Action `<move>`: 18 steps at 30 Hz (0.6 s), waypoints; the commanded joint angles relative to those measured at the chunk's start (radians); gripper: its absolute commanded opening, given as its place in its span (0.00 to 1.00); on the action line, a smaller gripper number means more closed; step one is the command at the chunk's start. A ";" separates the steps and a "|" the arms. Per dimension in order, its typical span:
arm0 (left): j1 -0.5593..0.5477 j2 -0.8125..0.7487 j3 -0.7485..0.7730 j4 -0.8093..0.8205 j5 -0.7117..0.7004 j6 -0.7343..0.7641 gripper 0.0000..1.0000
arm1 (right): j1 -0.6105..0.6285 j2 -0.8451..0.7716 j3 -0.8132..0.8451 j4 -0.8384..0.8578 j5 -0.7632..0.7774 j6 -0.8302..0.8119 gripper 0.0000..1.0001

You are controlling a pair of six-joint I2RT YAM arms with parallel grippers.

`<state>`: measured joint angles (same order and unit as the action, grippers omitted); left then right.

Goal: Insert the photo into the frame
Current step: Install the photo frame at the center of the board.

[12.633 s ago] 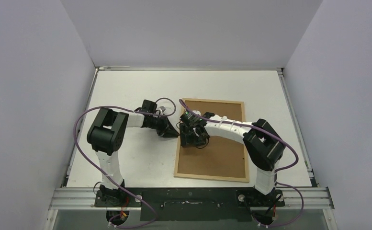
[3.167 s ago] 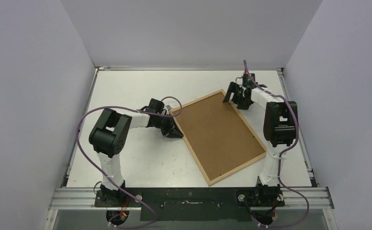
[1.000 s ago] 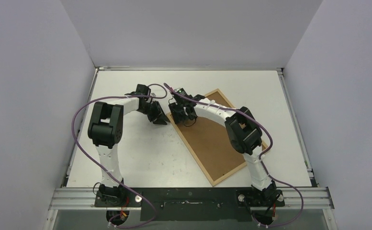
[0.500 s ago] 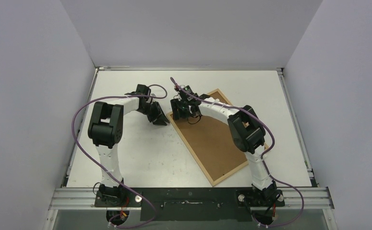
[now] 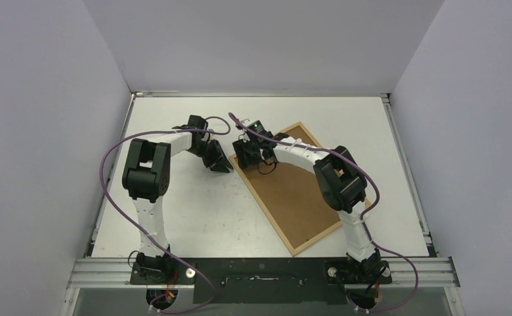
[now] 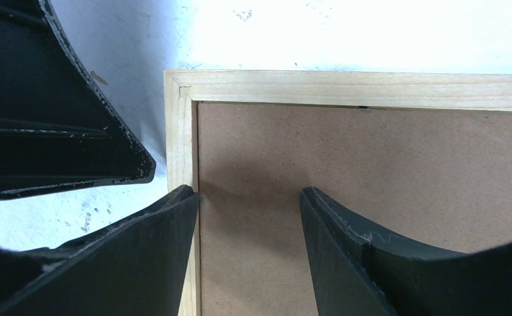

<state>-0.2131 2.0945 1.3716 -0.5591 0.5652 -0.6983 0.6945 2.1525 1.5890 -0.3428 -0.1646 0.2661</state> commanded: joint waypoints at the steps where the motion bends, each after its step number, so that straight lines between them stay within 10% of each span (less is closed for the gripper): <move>1: 0.003 0.066 0.008 -0.060 -0.096 0.035 0.23 | 0.002 0.011 -0.063 -0.111 -0.006 -0.041 0.60; 18: 0.034 0.046 0.039 0.076 0.012 -0.061 0.32 | -0.004 -0.022 -0.086 -0.127 -0.044 -0.073 0.61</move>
<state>-0.1864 2.1052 1.3540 -0.4747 0.6476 -0.7620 0.6941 2.1353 1.5528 -0.3080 -0.1932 0.2043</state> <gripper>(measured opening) 0.299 0.606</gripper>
